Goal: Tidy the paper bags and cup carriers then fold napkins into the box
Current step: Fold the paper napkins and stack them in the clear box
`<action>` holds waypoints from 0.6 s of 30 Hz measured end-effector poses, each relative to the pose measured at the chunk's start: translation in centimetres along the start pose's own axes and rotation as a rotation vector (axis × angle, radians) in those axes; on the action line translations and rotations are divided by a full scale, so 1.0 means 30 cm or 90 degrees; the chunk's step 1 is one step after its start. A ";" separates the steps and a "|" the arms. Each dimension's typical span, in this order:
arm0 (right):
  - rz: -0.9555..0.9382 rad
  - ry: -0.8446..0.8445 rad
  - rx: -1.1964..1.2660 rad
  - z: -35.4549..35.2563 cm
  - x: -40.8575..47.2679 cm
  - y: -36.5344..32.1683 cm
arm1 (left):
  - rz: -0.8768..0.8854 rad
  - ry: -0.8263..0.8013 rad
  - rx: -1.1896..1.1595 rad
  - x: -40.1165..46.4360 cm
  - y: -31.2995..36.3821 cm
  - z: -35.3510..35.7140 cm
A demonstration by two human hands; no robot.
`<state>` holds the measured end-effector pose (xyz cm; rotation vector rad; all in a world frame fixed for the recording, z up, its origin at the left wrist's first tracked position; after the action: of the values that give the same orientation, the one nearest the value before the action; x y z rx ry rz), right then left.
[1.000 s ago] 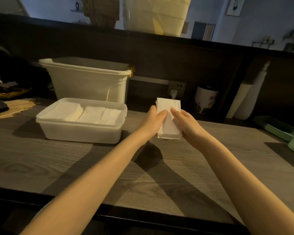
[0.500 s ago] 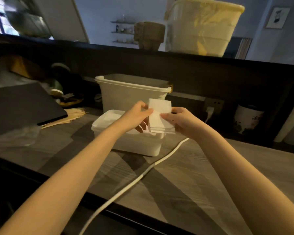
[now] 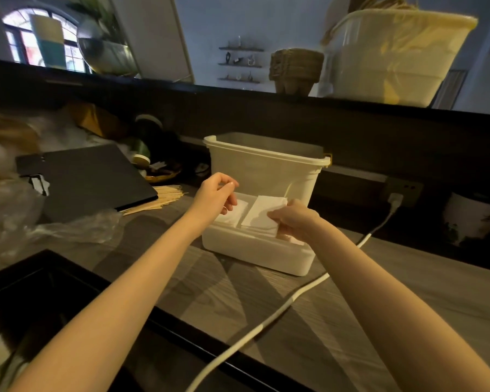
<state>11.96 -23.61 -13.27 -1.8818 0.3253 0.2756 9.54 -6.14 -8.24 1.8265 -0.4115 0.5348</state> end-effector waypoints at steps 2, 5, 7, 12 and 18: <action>0.003 -0.008 -0.031 0.018 -0.002 0.003 | -0.004 -0.004 0.002 -0.007 -0.007 -0.007; 0.001 -0.022 -0.063 0.037 -0.021 0.003 | -0.009 -0.005 0.004 -0.012 -0.016 -0.013; 0.008 -0.019 -0.072 0.033 -0.026 -0.001 | -0.008 -0.009 0.009 -0.015 -0.016 -0.012; -0.044 0.043 -0.160 -0.060 -0.021 -0.040 | -0.020 0.027 0.042 -0.006 -0.044 -0.036; -0.054 0.310 -0.352 -0.245 -0.042 -0.008 | -0.136 0.088 0.157 0.012 -0.144 -0.083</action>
<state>11.08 -30.38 -10.25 -2.4983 0.5345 -0.1809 11.73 -2.44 -10.82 2.0251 -0.0564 0.5791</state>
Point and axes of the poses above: each hand's wrist, its own x-axis towards the middle knuckle, its own z-axis out of the palm, y = z × x, the point moved 9 cm from there along x, towards the middle knuckle, and after that the axes turned 11 degrees about z, right-handed, at the moved point
